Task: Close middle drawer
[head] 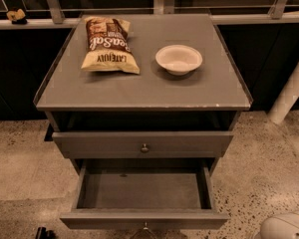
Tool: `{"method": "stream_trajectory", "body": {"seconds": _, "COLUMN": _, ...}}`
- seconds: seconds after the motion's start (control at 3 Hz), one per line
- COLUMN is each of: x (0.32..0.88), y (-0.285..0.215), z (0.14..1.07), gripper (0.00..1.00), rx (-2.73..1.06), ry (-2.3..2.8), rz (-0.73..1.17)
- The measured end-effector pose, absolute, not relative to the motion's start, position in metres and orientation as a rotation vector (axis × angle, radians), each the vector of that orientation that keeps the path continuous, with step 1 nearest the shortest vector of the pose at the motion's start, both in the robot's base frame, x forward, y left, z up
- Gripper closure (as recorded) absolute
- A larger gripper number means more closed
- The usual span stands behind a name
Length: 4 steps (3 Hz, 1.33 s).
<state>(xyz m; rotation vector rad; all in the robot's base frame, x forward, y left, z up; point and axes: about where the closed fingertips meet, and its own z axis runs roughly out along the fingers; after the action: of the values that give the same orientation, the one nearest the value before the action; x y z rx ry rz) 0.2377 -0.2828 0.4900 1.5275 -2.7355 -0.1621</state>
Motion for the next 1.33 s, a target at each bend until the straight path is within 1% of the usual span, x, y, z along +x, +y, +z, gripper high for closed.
{"method": "stream_trajectory", "body": {"seconds": 0.33, "x": 0.23, "y": -0.281, "z": 0.488, "gripper": 0.0, "rx": 1.549, "ry": -2.722, "rz": -0.136}}
{"method": "stream_trajectory", "body": {"seconds": 0.67, "x": 0.227, "y": -0.277, "z": 0.468, "gripper": 0.0, "rx": 1.573, "ry": -2.704, "rz": -0.158}}
{"method": "stream_trajectory", "body": {"seconds": 1.33, "x": 0.233, "y": -0.249, "z": 0.391, "gripper": 0.0, "rx": 1.629, "ry": -2.6, "rz": -0.289}}
